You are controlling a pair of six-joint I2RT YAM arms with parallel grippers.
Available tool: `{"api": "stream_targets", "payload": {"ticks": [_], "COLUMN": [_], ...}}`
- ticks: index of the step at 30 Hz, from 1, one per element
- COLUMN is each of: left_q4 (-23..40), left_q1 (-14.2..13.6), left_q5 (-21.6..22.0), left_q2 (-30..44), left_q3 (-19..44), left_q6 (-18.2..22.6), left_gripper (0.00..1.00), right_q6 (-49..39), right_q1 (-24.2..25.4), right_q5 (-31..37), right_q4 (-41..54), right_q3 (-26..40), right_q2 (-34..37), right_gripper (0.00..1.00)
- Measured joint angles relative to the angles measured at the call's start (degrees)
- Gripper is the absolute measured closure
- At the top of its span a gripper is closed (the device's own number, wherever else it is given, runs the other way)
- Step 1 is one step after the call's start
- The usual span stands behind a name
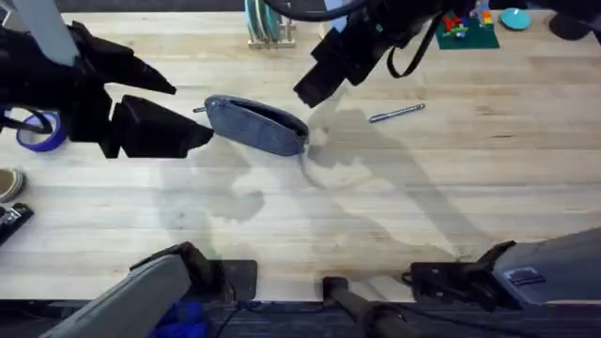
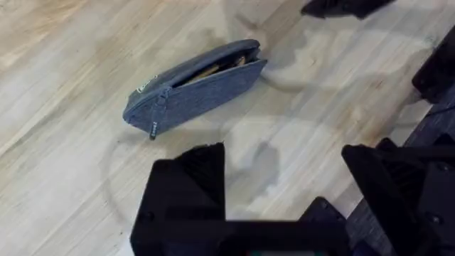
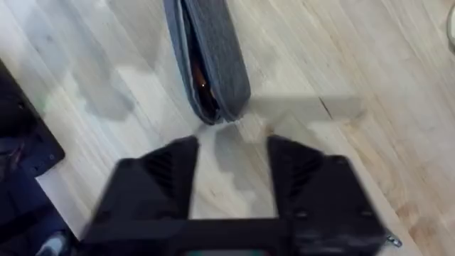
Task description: Unzip the bag, pick up the pens from the table one at a time and place them inside, then zip the bag closed.
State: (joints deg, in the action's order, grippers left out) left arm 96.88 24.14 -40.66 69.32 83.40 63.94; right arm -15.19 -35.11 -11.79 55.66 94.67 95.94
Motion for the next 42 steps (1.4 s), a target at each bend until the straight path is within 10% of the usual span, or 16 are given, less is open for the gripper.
{"api": "stream_targets", "payload": {"ticks": [6, 42], "left_q4": [0.0, 0.0], "left_q1": [0.0, 0.0], "left_q5": [0.0, 0.0], "left_q2": [0.0, 0.0], "left_q3": [0.0, 0.0], "left_q6": [-0.32, -0.56], "left_gripper": [0.005, 0.005], "right_q6": [-0.32, -9.96], "right_q1": [-0.26, -3.78], "right_q5": [0.02, -6.34], "right_q4": [0.09, 2.36], "right_q3": [0.0, 0.0], "right_q2": [0.0, 5.53], "right_gripper": [0.963, 0.972]}}
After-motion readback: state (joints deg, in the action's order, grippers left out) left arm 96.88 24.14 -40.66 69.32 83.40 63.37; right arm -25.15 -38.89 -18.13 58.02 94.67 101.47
